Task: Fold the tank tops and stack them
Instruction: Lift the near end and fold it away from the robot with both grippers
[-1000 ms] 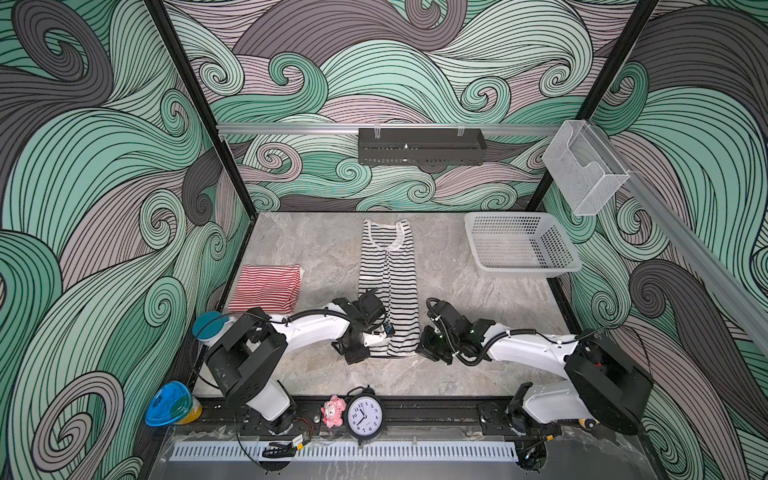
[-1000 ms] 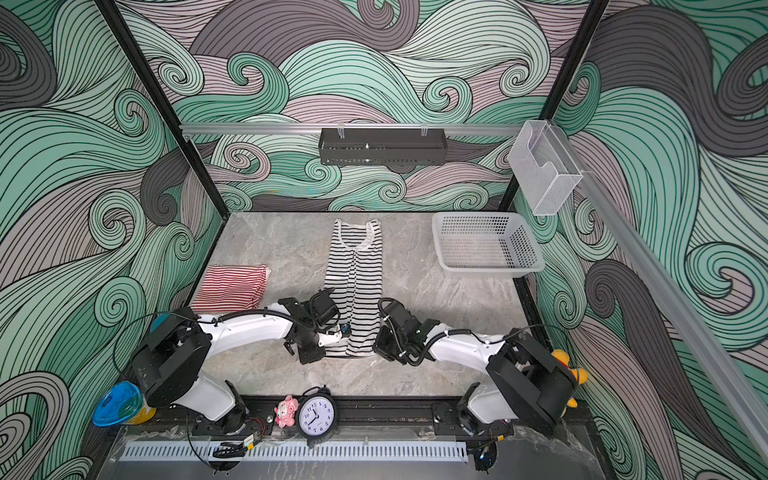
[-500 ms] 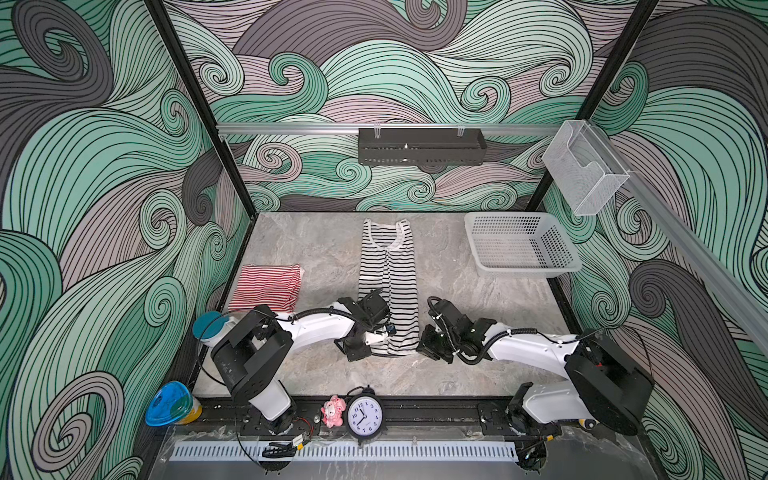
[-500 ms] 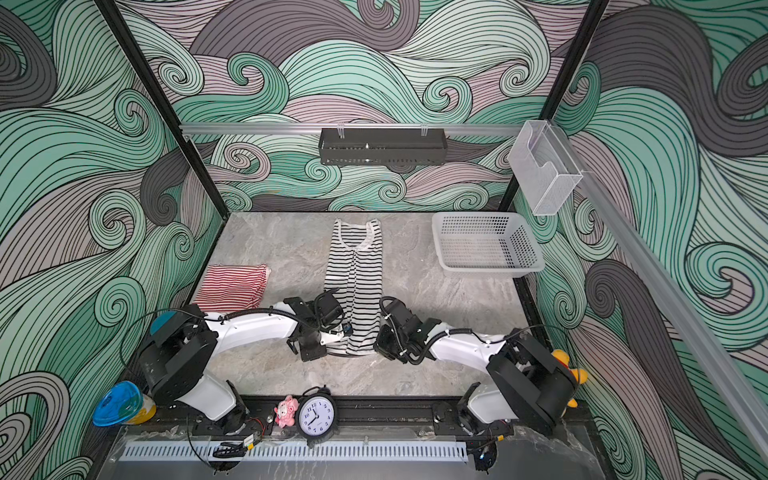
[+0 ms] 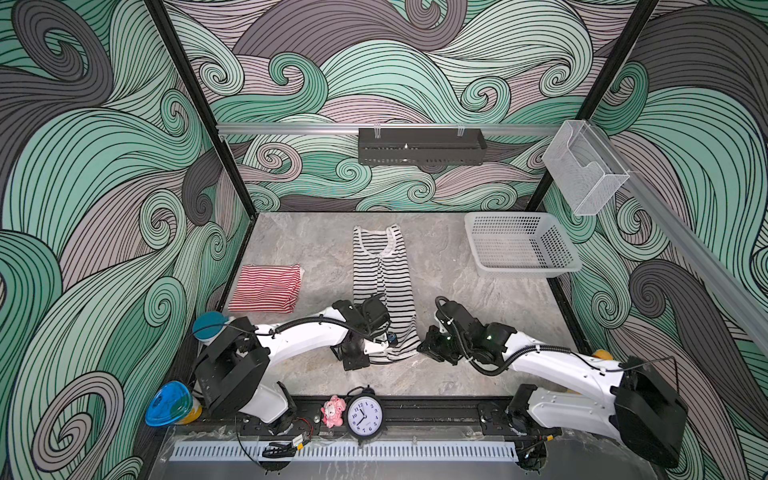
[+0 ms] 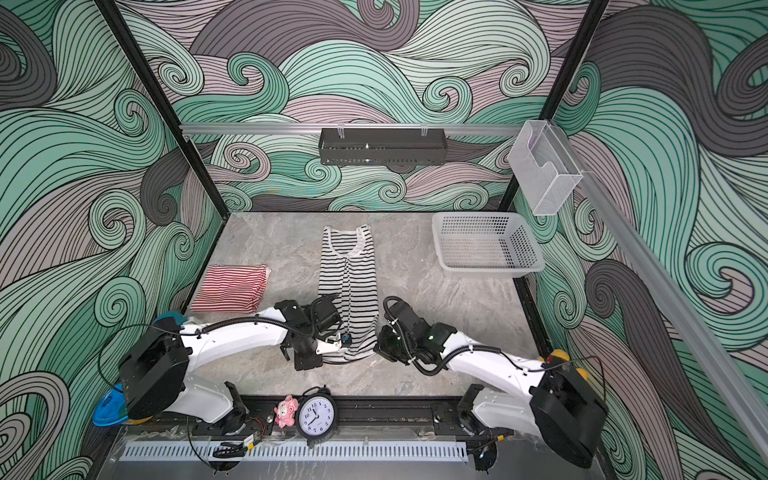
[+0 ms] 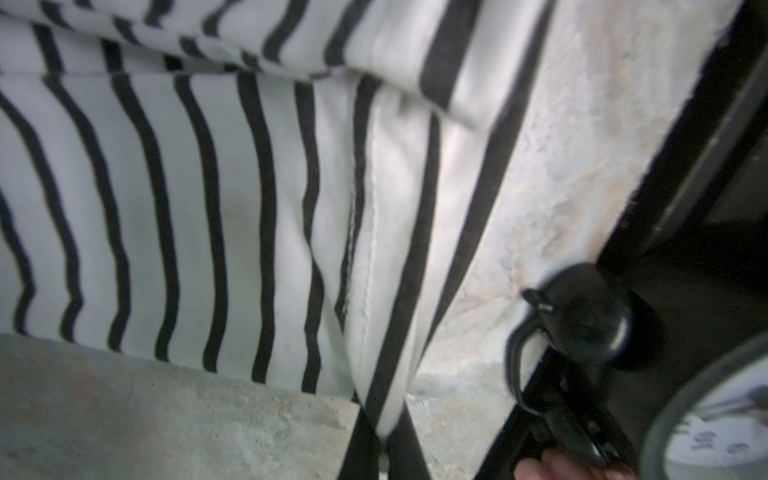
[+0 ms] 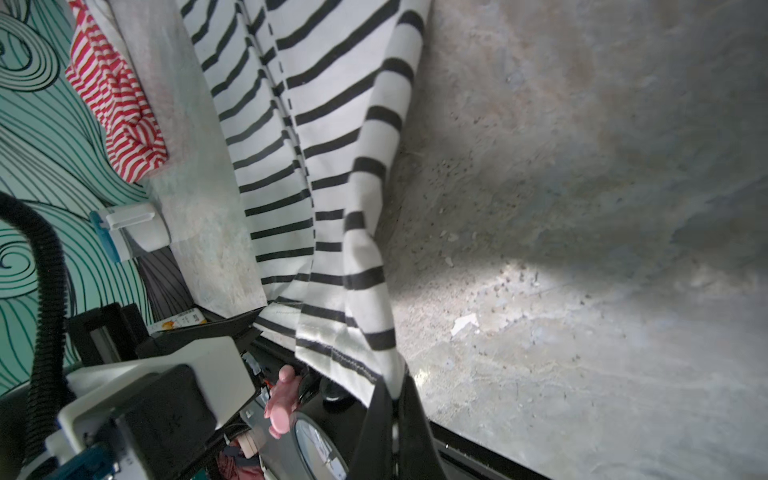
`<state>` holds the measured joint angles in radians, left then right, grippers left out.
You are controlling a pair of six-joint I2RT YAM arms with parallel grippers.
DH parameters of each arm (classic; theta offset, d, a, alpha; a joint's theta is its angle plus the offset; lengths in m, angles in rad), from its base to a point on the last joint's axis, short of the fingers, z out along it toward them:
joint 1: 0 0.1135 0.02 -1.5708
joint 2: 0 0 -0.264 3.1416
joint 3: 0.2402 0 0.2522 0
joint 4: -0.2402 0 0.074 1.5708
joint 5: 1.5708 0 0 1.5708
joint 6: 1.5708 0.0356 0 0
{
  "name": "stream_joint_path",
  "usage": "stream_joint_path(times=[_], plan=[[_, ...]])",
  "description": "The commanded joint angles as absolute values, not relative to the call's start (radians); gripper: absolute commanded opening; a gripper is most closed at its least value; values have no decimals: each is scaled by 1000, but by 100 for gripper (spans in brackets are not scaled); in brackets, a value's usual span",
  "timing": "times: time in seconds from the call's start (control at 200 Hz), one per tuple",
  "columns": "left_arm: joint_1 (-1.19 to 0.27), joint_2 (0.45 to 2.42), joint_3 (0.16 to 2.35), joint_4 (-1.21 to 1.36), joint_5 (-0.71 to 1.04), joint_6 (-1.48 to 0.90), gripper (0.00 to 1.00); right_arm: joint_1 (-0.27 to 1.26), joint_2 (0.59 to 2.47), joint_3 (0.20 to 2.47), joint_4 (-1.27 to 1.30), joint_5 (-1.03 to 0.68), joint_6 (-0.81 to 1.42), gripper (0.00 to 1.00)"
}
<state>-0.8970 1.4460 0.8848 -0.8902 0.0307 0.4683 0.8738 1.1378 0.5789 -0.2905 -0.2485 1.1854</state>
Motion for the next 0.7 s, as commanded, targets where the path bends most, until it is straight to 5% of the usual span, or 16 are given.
stream_joint_path(times=[0.0, 0.215, 0.696], plan=[[-903, 1367, 949, -1012, 44, 479, 0, 889, 1073, 611, -385, -195, 1206, 0], [-903, 1315, 1016, -1031, -101, 488, 0, 880, 1014, 700, -440, -165, 1182, 0], [-746, 1472, 1230, -840, -308, 622, 1, 657, 1203, 982, -460, -285, 1004, 0]])
